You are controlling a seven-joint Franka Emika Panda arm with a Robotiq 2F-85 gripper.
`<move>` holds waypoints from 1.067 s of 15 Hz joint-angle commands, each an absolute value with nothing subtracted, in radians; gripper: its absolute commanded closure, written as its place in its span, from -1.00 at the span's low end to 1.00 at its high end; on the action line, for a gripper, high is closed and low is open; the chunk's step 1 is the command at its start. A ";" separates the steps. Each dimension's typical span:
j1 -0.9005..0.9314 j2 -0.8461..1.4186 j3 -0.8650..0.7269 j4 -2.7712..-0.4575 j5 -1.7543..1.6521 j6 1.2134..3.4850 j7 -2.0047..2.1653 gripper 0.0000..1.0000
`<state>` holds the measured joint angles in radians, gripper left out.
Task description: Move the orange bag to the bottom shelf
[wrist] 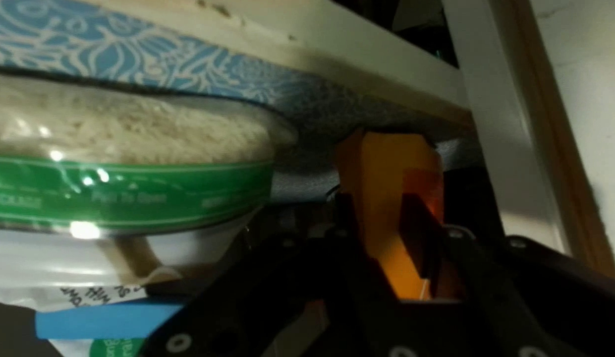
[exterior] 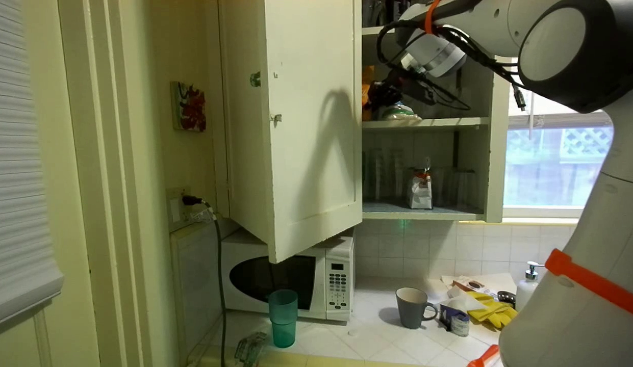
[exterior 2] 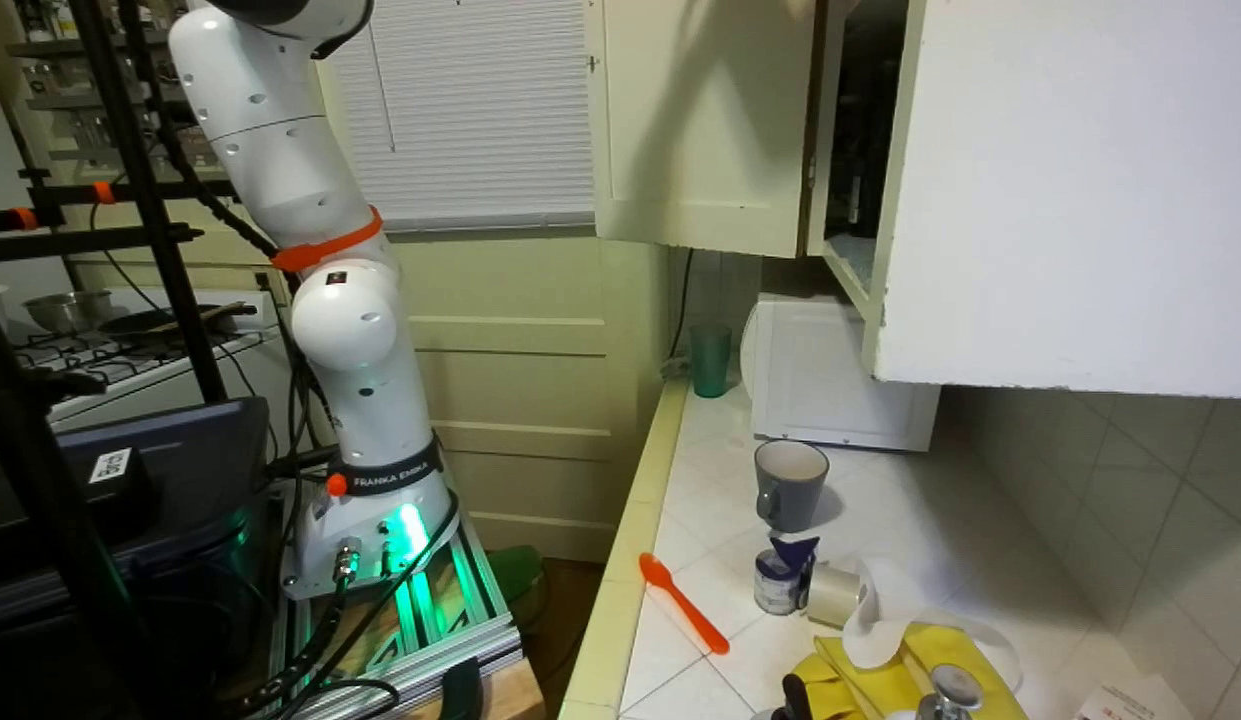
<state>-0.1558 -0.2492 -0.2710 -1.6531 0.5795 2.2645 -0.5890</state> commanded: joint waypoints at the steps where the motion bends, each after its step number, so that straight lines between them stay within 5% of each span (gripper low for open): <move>1: -0.128 -0.281 -0.284 -1.688 0.572 2.304 -0.570 -0.25; 6: -0.119 -0.257 -0.300 -1.653 0.570 2.270 -0.569 -0.97; 16: -0.095 -0.182 -0.327 -1.577 0.636 2.235 -0.603 -1.00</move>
<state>-0.1109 -0.2149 -0.3082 -1.6210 0.5975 2.2625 -0.5892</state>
